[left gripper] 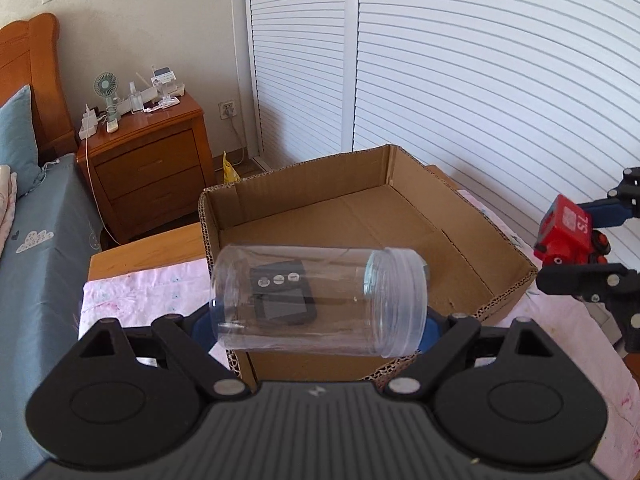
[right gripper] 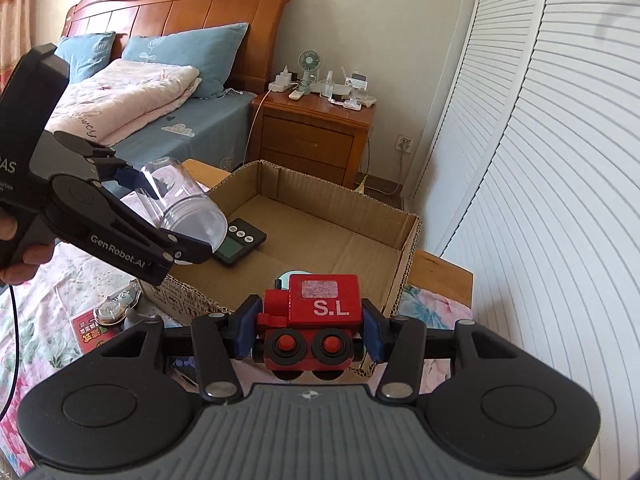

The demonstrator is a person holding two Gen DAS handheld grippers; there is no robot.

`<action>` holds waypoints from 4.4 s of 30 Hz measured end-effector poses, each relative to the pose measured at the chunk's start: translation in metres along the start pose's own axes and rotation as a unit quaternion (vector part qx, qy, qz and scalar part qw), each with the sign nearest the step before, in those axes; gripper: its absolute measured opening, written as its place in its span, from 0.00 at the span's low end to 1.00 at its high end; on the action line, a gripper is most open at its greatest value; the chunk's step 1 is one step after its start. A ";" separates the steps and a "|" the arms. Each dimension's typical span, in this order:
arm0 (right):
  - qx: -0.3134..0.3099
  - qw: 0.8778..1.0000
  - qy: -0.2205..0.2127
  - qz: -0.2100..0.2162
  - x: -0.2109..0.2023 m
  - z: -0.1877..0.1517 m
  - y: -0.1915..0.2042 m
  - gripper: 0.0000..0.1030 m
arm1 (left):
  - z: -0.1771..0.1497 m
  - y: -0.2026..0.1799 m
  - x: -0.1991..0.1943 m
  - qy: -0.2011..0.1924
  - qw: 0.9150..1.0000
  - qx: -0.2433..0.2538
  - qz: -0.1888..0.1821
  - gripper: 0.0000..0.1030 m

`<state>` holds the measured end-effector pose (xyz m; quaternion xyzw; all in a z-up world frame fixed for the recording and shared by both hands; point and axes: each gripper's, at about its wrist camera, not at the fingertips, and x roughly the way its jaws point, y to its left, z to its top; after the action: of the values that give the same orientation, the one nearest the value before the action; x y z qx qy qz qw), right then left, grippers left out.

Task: Organize rigid objects
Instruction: 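Carry the clear jar and red train into the box and release both, then withdraw the right gripper and move it over the white MEDICAL tub, then push the white MEDICAL tub with the right gripper, tipping it over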

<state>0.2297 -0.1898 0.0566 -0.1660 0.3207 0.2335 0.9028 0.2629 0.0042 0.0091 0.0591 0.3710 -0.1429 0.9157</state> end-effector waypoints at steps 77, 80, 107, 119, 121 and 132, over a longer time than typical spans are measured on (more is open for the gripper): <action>0.170 0.972 0.156 -0.041 0.083 -0.065 0.031 1.00 | -0.161 0.004 -0.095 0.017 0.999 -0.032 0.033 0.98; 0.179 0.970 0.160 -0.038 0.080 -0.074 0.028 1.00 | -0.161 0.003 -0.095 0.018 0.999 -0.033 0.031 0.98; 0.215 0.954 0.184 -0.100 0.032 -0.136 -0.009 1.00 | -0.160 -0.001 -0.084 0.030 0.999 -0.026 0.019 0.98; 0.235 0.962 0.137 -0.034 0.032 -0.136 0.006 1.00 | -0.161 -0.001 -0.070 0.048 0.998 -0.017 0.022 0.98; 0.242 0.961 0.134 -0.027 0.038 -0.134 0.009 1.00 | -0.161 0.000 -0.064 0.055 0.998 -0.013 0.024 0.98; 0.227 0.966 0.119 -0.045 0.041 -0.136 0.013 1.00 | -0.160 0.008 -0.032 0.078 0.997 -0.025 0.005 0.99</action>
<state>0.1828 -0.2270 -0.0726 0.0021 0.4624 0.0922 0.8819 0.1370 0.0527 -0.0833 0.0487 0.4447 -0.1241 0.8857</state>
